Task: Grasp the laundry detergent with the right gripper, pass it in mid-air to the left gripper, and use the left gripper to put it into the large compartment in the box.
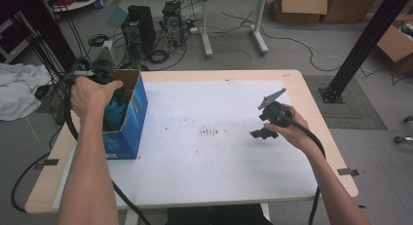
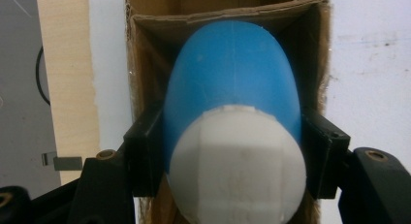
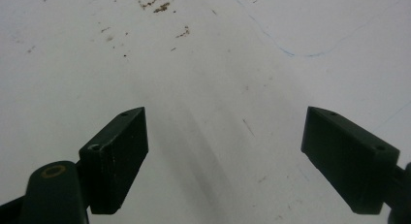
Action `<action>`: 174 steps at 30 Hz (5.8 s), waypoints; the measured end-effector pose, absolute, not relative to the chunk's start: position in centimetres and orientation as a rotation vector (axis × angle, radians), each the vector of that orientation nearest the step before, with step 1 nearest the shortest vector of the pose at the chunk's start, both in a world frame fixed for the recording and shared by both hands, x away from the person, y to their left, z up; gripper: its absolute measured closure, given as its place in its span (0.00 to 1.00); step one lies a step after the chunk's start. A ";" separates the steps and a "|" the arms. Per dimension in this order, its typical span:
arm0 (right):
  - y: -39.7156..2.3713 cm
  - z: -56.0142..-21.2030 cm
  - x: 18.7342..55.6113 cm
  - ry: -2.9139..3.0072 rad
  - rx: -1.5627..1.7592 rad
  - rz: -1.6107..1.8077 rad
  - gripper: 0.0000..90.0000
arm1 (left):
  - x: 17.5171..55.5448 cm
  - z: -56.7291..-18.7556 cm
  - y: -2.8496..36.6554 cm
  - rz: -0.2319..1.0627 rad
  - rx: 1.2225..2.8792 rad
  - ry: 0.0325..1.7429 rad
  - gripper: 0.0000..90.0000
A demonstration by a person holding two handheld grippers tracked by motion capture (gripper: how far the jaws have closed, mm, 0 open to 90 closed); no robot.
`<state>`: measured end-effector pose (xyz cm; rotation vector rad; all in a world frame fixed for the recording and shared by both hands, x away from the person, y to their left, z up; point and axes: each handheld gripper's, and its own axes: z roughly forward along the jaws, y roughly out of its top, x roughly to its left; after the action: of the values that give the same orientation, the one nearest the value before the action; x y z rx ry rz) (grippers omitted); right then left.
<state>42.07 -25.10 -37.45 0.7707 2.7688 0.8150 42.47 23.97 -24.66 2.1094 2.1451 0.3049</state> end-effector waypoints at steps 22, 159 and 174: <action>-25.1 -38.2 41.8 2.784 0.782 0.798 0.19 | 42.4 -27.6 24.3 0.345 2.089 2.154 0.42; -25.4 -37.3 40.6 2.798 0.775 0.745 0.19 | 40.9 -20.6 8.1 0.298 2.665 1.090 0.19; -25.7 -36.4 40.8 2.790 0.782 0.732 0.19 | 41.5 -29.4 6.4 0.170 2.771 1.019 0.19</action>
<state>40.79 -25.68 -36.40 0.7822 2.7903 0.7322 41.47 6.40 -29.37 2.7706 1.0190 0.1699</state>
